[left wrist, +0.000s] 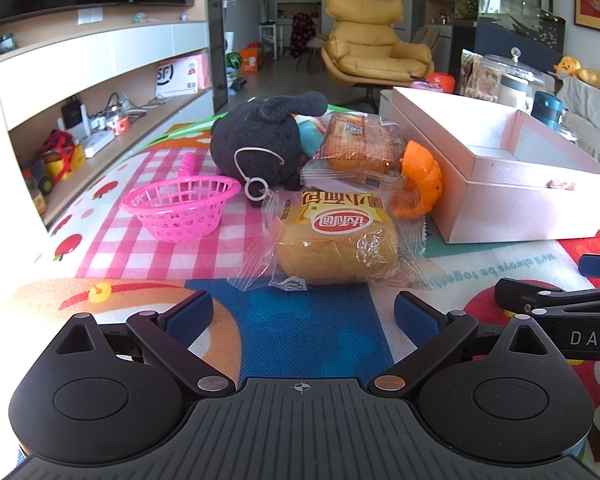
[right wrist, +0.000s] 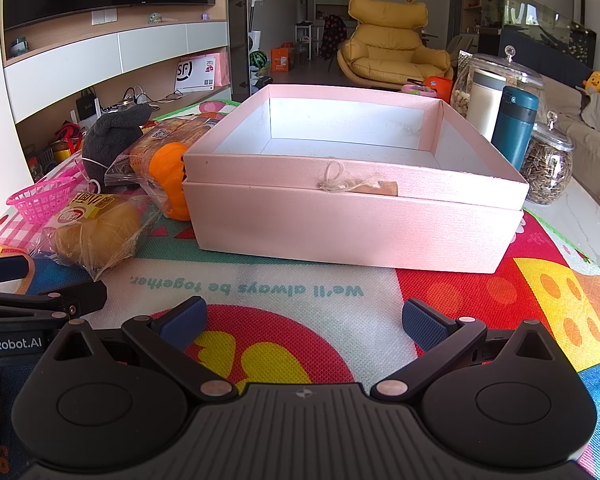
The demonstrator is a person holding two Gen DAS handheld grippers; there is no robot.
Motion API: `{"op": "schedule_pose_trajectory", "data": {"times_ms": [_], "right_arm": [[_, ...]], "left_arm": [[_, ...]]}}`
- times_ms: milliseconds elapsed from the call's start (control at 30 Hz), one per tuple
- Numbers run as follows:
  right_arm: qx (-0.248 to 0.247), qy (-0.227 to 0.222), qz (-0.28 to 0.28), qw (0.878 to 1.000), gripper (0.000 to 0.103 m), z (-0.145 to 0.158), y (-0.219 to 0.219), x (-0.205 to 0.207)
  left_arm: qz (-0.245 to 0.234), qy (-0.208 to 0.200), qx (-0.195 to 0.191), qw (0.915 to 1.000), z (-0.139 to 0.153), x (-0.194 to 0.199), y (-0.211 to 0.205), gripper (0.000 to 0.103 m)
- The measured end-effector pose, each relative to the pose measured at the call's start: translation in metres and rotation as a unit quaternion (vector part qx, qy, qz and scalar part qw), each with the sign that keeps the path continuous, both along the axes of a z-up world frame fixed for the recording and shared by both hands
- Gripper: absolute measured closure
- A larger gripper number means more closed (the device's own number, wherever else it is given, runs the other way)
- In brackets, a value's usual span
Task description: Organize objects
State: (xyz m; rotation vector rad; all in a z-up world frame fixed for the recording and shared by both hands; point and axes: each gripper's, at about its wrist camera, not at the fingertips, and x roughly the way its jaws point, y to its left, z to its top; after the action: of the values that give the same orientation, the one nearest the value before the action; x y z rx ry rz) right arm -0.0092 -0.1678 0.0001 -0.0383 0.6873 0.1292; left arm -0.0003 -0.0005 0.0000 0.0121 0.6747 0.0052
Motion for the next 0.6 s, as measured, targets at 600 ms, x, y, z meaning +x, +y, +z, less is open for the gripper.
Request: {"op": "schedule_pose_trajectory", "data": {"times_ms": [600], "right_arm": [[-0.002, 0.0, 0.0, 1.0, 0.0, 0.0002, 0.0023, -0.001]], "left_arm": [[0.0, 0.0, 0.002, 1.0, -0.0001, -0.0002, 0.0003, 0.002]]}}
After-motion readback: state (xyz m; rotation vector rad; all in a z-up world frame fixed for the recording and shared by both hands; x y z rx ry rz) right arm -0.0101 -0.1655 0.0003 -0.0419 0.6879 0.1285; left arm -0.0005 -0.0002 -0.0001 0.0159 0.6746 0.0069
